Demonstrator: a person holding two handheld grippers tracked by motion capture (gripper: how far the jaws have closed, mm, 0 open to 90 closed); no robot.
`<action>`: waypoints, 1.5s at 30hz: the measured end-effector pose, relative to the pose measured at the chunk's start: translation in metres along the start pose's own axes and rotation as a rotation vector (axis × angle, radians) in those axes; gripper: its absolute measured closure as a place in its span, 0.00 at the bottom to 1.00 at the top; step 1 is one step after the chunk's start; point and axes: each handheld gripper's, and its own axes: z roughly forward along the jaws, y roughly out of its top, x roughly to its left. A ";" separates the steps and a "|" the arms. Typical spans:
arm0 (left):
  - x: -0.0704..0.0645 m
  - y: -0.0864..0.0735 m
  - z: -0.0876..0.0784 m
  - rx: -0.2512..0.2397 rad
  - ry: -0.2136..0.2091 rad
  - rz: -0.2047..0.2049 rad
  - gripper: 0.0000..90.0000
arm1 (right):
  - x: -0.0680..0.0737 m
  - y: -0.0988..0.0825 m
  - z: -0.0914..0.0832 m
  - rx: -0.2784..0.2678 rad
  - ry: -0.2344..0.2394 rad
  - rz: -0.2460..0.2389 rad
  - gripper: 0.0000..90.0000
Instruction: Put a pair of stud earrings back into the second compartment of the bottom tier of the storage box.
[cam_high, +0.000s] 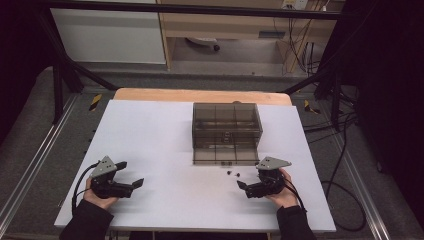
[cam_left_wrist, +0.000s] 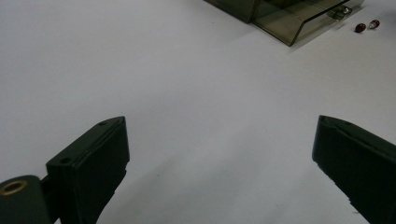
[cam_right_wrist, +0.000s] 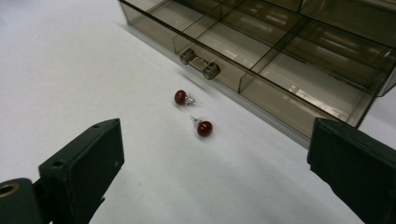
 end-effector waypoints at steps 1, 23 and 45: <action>0.000 0.000 0.000 0.000 -0.001 0.001 0.05 | 0.000 0.000 0.001 0.001 0.000 0.003 0.04; 0.000 0.000 0.000 0.002 0.004 -0.001 0.05 | 0.004 0.003 0.011 0.046 -0.029 0.027 0.15; 0.000 0.000 0.000 0.002 0.006 -0.002 0.05 | 0.003 0.009 0.024 0.067 -0.019 0.023 0.55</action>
